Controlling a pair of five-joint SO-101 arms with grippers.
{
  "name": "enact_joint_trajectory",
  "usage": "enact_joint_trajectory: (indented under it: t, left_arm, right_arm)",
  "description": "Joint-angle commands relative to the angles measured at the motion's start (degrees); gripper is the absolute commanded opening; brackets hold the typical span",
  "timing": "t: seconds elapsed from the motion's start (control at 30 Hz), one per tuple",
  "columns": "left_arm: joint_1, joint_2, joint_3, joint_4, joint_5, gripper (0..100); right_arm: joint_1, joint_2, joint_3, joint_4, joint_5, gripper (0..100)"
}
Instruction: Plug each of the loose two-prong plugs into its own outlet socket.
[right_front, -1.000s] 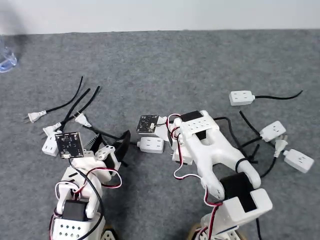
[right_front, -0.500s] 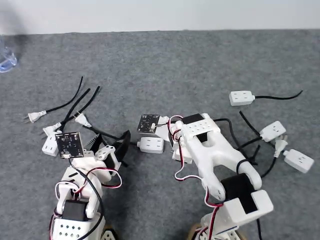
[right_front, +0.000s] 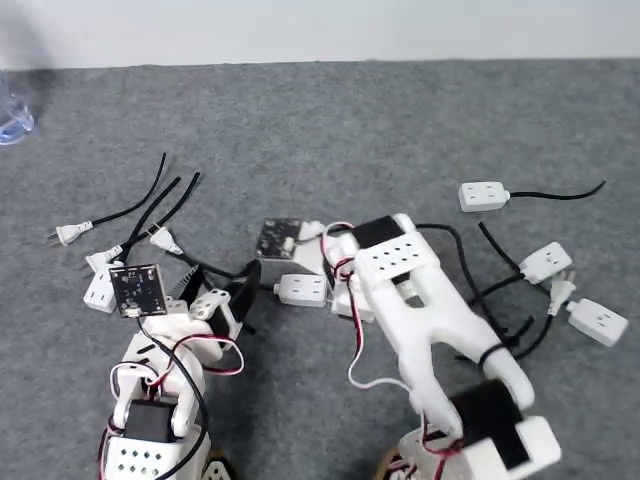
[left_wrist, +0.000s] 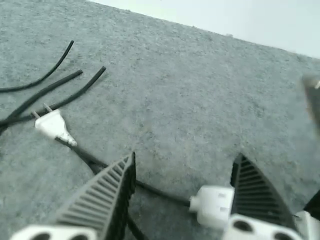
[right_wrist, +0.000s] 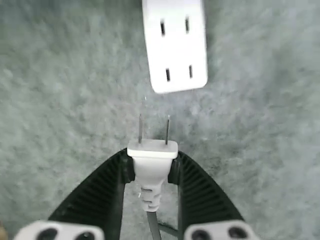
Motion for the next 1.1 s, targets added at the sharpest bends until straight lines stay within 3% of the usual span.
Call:
enact_joint_trajectory:
  t: [0.0, 0.2, 0.7, 1.07]
  left_arm:
    - [4.0, -0.4, -0.7, -7.9, 0.3, 29]
    - [10.1, -0.4, -0.7, -6.1, 0.3, 29]
    - [9.9, -0.4, -0.7, -3.6, 0.3, 29]
    - [9.9, -0.4, -0.7, -3.5, 0.3, 29]
  right_arm:
    - [-4.0, -5.1, -8.6, 3.6, -6.3, 0.8]
    - [-8.9, -4.3, -17.7, 10.6, -10.3, 0.8]
    - [-13.4, -7.3, -27.9, 21.0, -13.2, 0.8]
    - [-13.6, -9.5, -28.6, 20.9, -13.2, 0.8]
